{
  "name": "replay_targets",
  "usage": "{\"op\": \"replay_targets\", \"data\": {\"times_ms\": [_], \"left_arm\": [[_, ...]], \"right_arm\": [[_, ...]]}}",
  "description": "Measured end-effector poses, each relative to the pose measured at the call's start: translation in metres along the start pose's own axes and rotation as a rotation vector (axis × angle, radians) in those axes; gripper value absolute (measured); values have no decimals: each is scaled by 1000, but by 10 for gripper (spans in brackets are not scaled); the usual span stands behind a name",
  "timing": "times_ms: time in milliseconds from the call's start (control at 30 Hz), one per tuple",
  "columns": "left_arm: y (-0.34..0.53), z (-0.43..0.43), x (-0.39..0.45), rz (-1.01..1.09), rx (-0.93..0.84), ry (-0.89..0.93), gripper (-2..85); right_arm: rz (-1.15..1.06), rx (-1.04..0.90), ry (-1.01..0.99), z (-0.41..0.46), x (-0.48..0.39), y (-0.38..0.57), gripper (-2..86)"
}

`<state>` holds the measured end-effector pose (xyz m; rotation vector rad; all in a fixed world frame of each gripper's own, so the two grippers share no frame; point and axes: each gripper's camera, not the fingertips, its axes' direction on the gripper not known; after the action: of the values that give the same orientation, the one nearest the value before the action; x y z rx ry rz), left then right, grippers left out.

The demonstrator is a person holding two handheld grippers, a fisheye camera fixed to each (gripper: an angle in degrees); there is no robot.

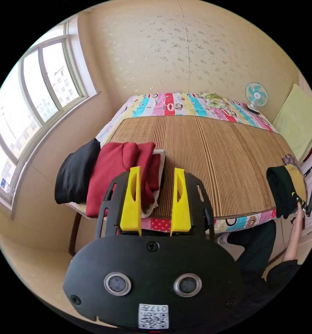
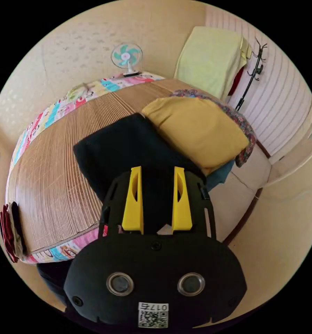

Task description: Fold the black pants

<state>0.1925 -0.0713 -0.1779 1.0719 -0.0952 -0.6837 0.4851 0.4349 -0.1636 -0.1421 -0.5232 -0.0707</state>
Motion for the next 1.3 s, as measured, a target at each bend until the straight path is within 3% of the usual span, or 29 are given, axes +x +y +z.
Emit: {"op": "replay_targets", "data": {"times_ms": [33, 133, 200, 300, 367, 467, 567, 700, 833, 900, 1100, 1233, 1300], "left_arm": [[0, 2, 7, 5, -4, 13, 135], [2, 10, 37, 32, -45, 54, 134], [2, 14, 57, 60, -68, 30, 134], [0, 16, 78, 93, -76, 31, 133], [-2, 17, 88, 112, -79, 40, 133], [-6, 21, 103, 142, -78, 42, 131], [-7, 31, 113, 160, -91, 55, 128], [1, 66, 118, 187, -193, 126, 125], [15, 93, 130, 234, -258, 351, 130], [18, 107, 157, 320, -285, 534, 143], [-6, 105, 270, 601, -270, 858, 161], [-12, 120, 366, 773, -337, 889, 162], [3, 148, 427, 876, -434, 750, 133]], "right_arm": [[-2, -150, -104, 39, 13, -3, 111], [2, -103, -187, 19, 21, -4, 38], [10, -23, -260, -21, 12, -9, 25], [-90, 158, -524, -94, -19, -18, 16], [-223, 212, -762, -141, -67, -25, 13], [-515, 211, -902, -186, -156, -3, 13], [-800, 41, -1074, -184, -241, 52, 14], [-985, -231, -974, -155, -298, 135, 19], [-869, -213, -801, -139, -257, 181, 21], [-776, -229, -846, -137, -222, 183, 25], [-608, -222, -979, -150, -118, 170, 55], [-397, -143, -952, -160, -44, 155, 62], [-290, -123, -937, -160, -16, 149, 64]]}}
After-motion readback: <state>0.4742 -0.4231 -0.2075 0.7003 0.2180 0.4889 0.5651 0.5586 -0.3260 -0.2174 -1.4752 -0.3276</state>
